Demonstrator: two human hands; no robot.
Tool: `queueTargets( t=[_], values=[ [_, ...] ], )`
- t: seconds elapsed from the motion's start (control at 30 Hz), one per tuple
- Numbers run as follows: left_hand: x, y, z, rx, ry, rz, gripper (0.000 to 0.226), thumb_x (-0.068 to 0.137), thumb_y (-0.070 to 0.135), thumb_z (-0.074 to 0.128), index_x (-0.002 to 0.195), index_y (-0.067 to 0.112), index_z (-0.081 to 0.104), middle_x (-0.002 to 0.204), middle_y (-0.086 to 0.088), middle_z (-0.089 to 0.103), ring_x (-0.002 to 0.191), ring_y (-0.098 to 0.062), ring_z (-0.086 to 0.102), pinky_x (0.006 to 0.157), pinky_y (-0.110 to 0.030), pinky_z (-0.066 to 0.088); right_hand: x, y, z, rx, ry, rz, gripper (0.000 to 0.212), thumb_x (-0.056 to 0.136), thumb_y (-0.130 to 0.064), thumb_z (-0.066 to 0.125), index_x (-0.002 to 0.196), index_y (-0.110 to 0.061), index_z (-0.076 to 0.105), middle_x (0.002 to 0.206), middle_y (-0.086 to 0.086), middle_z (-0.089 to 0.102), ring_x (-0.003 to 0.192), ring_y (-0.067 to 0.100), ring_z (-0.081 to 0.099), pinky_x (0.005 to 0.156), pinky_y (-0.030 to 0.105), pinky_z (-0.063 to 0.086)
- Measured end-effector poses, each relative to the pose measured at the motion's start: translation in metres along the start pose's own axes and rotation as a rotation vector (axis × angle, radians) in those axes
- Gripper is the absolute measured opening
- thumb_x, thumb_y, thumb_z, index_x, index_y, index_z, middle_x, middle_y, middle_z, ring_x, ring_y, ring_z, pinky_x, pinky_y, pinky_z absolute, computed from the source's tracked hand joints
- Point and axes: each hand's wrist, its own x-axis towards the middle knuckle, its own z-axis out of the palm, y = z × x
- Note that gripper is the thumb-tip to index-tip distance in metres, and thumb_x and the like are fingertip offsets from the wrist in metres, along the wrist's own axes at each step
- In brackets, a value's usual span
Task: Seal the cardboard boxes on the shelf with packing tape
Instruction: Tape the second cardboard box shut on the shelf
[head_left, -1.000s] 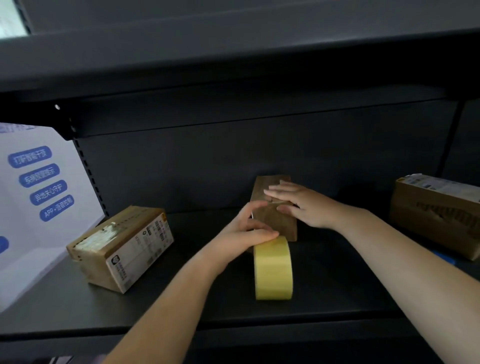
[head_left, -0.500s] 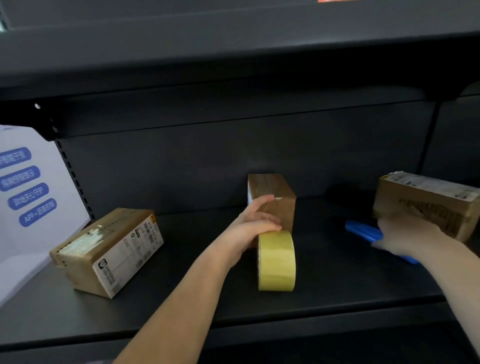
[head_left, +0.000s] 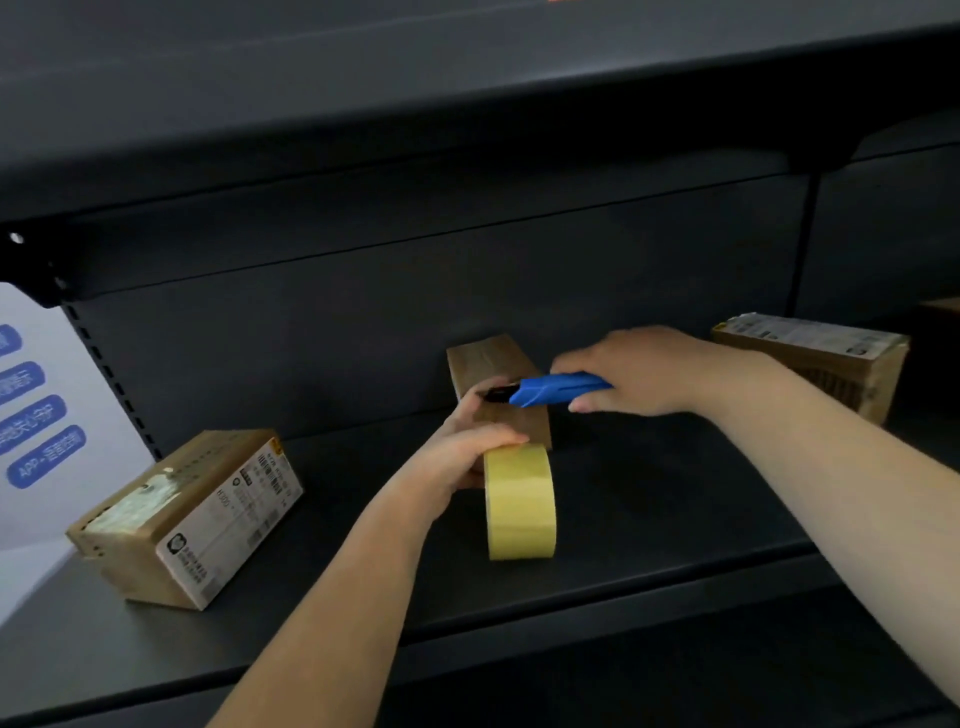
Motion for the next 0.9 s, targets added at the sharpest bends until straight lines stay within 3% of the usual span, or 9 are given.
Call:
queueTargets(
  t=[0.1, 0.23, 0.4, 0.5, 0.6, 0.73, 0.8, 0.9],
  values=[
    [0.000, -0.002, -0.001, -0.006, 0.008, 0.018, 0.061, 0.082, 0.016, 0.065, 0.125, 0.053, 0.041, 0.118, 0.009, 0.043, 0.107, -0.021, 0.053, 0.077, -0.035, 0.048, -0.001, 0.004, -0.009, -0.095, -0.021, -0.016, 0.015, 0.091, -0.045, 0.049, 0.105, -0.039, 0.050, 0.075, -0.018, 0.045, 0.071, 0.003, 0.043, 0.055, 0.026, 0.029],
    [0.003, -0.003, -0.001, -0.013, 0.008, 0.029, 0.064, 0.082, 0.015, 0.064, 0.129, 0.050, 0.039, 0.111, 0.017, 0.038, 0.105, -0.017, 0.049, 0.072, -0.033, 0.044, -0.003, 0.005, -0.013, -0.163, -0.021, -0.036, 0.009, 0.092, -0.047, 0.045, 0.089, -0.039, 0.045, 0.071, -0.015, 0.045, 0.065, 0.000, 0.039, 0.052, 0.026, 0.026],
    [0.003, -0.003, 0.000, -0.006, 0.014, 0.014, 0.062, 0.080, 0.017, 0.066, 0.124, 0.054, 0.041, 0.114, 0.012, 0.039, 0.104, -0.020, 0.052, 0.072, -0.035, 0.047, 0.000, 0.007, -0.016, -0.200, -0.036, -0.046, 0.012, 0.093, -0.047, 0.044, 0.085, -0.038, 0.044, 0.072, -0.015, 0.046, 0.068, 0.003, 0.043, 0.054, 0.027, 0.029],
    [0.003, -0.004, 0.000, -0.024, 0.027, 0.034, 0.062, 0.079, 0.015, 0.067, 0.123, 0.053, 0.044, 0.127, 0.003, 0.038, 0.107, -0.023, 0.053, 0.077, -0.038, 0.049, 0.002, 0.011, -0.013, -0.170, -0.086, 0.022, 0.030, 0.094, -0.052, 0.032, 0.090, -0.031, 0.053, 0.080, -0.011, 0.053, 0.079, 0.013, 0.052, 0.056, 0.029, 0.034],
    [0.001, -0.005, 0.000, -0.058, 0.025, 0.047, 0.060, 0.079, 0.012, 0.066, 0.120, 0.052, 0.047, 0.135, -0.002, 0.038, 0.111, -0.024, 0.052, 0.081, -0.038, 0.048, -0.002, 0.017, -0.003, 0.024, -0.077, 0.097, 0.041, 0.095, -0.053, 0.024, 0.080, -0.028, 0.052, 0.080, -0.006, 0.054, 0.076, 0.013, 0.051, 0.063, 0.032, 0.037],
    [-0.001, -0.003, 0.001, -0.106, 0.005, 0.021, 0.061, 0.080, 0.009, 0.065, 0.118, 0.053, 0.048, 0.134, 0.000, 0.037, 0.111, -0.023, 0.050, 0.075, -0.034, 0.047, -0.009, 0.028, 0.011, 0.257, 0.019, 0.118, 0.020, 0.090, -0.047, 0.050, 0.093, -0.027, 0.048, 0.079, -0.006, 0.054, 0.069, 0.009, 0.053, 0.063, 0.028, 0.043],
    [-0.002, -0.003, 0.001, -0.092, 0.004, 0.022, 0.063, 0.080, 0.010, 0.065, 0.122, 0.052, 0.046, 0.134, 0.000, 0.036, 0.112, -0.022, 0.049, 0.076, -0.035, 0.047, -0.011, 0.030, 0.013, 0.281, 0.034, 0.120, 0.025, 0.084, -0.039, 0.064, 0.095, -0.029, 0.043, 0.085, -0.005, 0.054, 0.067, 0.010, 0.056, 0.056, 0.026, 0.046],
    [-0.002, -0.002, 0.001, -0.079, 0.002, 0.021, 0.062, 0.080, 0.012, 0.065, 0.121, 0.053, 0.046, 0.135, 0.000, 0.036, 0.113, -0.024, 0.049, 0.077, -0.036, 0.048, -0.009, 0.024, 0.009, 0.161, 0.038, 0.068, 0.026, 0.089, -0.042, 0.055, 0.111, -0.033, 0.042, 0.079, -0.012, 0.049, 0.064, 0.003, 0.049, 0.051, 0.022, 0.036]
  ],
)
